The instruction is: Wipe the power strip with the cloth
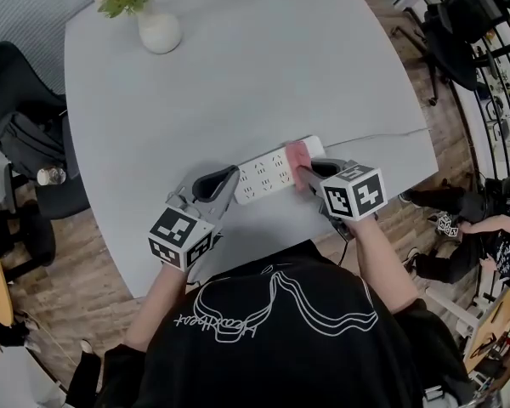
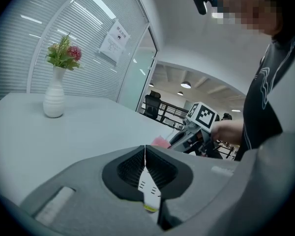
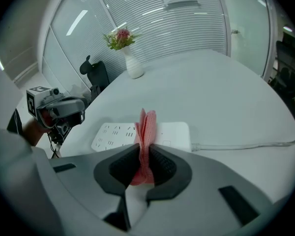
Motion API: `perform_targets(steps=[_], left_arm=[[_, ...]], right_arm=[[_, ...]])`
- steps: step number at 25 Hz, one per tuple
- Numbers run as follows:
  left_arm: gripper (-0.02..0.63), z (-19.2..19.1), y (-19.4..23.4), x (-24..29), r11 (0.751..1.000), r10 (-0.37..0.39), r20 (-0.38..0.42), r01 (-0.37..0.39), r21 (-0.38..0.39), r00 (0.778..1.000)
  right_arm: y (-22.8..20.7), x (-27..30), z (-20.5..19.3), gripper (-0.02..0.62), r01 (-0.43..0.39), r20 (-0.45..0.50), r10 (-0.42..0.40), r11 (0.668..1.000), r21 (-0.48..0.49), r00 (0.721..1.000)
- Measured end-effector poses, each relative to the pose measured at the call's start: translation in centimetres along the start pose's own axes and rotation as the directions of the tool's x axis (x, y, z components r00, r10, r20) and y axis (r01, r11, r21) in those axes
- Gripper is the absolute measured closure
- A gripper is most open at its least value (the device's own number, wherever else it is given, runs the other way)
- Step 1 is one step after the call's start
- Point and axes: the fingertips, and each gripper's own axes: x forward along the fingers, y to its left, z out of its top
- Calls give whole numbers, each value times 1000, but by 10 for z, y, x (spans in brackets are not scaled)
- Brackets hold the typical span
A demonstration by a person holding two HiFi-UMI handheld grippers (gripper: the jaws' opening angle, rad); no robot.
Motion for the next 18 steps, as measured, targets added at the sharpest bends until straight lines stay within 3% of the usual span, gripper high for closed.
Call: perform_targets(steps=[7, 18], left_arm=[[592, -7, -2, 17, 999, 9, -58, -7, 44, 998], [593, 2, -6, 26, 999, -20, -34, 21, 34, 999]], right_arm=[[-37, -20, -4, 535, 73, 33, -75, 996, 60, 997], [-60, -28, -7, 534, 131, 40, -134, 989, 64, 990]])
